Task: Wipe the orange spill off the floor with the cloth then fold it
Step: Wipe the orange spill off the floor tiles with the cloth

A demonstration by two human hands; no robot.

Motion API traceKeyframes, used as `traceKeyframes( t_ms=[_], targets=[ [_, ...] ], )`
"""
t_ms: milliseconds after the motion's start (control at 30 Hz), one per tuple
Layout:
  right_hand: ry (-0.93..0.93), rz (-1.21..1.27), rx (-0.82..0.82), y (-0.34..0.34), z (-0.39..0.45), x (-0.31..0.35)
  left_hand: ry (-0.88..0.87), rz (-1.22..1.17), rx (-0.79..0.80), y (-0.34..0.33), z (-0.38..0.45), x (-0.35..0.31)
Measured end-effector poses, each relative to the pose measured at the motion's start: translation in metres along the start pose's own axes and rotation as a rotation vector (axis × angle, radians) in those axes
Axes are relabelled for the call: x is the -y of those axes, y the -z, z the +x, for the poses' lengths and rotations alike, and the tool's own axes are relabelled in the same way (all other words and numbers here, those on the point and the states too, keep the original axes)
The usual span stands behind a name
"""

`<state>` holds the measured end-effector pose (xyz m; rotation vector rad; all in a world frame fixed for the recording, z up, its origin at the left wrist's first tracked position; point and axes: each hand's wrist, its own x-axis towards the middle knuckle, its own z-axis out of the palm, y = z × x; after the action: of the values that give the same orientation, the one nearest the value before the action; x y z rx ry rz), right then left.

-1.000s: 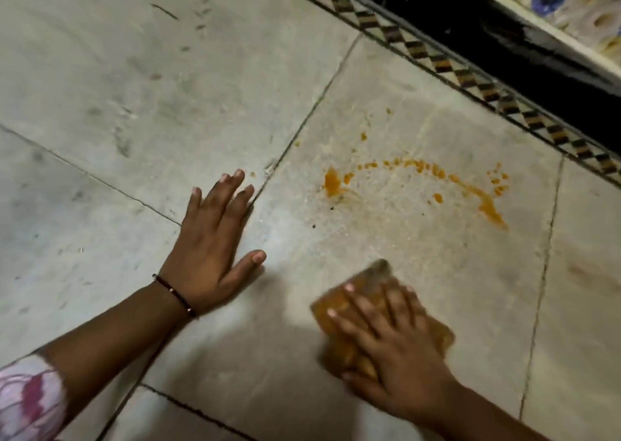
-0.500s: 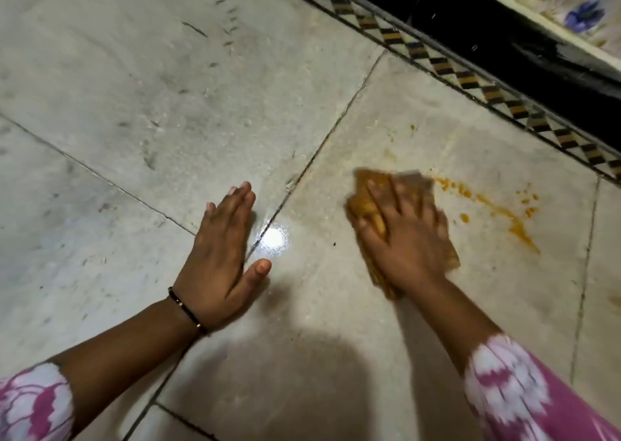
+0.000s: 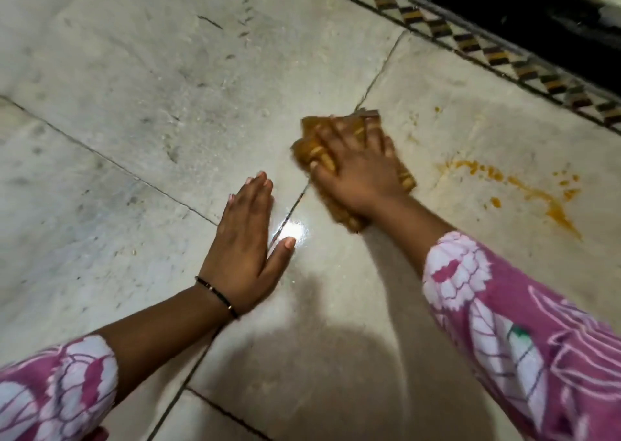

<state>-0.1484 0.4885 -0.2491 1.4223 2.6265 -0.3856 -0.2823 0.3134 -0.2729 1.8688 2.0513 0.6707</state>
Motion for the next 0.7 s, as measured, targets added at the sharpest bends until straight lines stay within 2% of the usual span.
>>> traceKeyframes(
  t_ms=[133, 267, 400, 533, 600, 700],
  targets=[
    [-0.256, 0.004, -0.103, -0.003, -0.057, -0.062, -0.01, 0.125, 0.086, -0.002, 0.001, -0.002],
    [-0.42, -0.028, -0.059, -0.023, -0.161, -0.053, 0.009, 0.154, 0.109, -0.003, 0.001, -0.004],
    [-0.253, -0.058, -0.001, -0.039, -0.181, 0.012, 0.008, 0.227, 0.142, -0.005, 0.003, -0.008],
    [-0.053, -0.022, -0.017, -0.024, -0.118, 0.009, -0.017, 0.275, 0.146, -0.005, 0.003, -0.003],
    [-0.074, -0.008, -0.022, -0.015, -0.094, -0.014, -0.042, 0.251, 0.148, -0.003, 0.002, 0.0],
    [-0.249, 0.012, -0.07, -0.011, -0.097, -0.051, -0.059, 0.236, 0.155, -0.001, 0.002, 0.001]
  ],
)
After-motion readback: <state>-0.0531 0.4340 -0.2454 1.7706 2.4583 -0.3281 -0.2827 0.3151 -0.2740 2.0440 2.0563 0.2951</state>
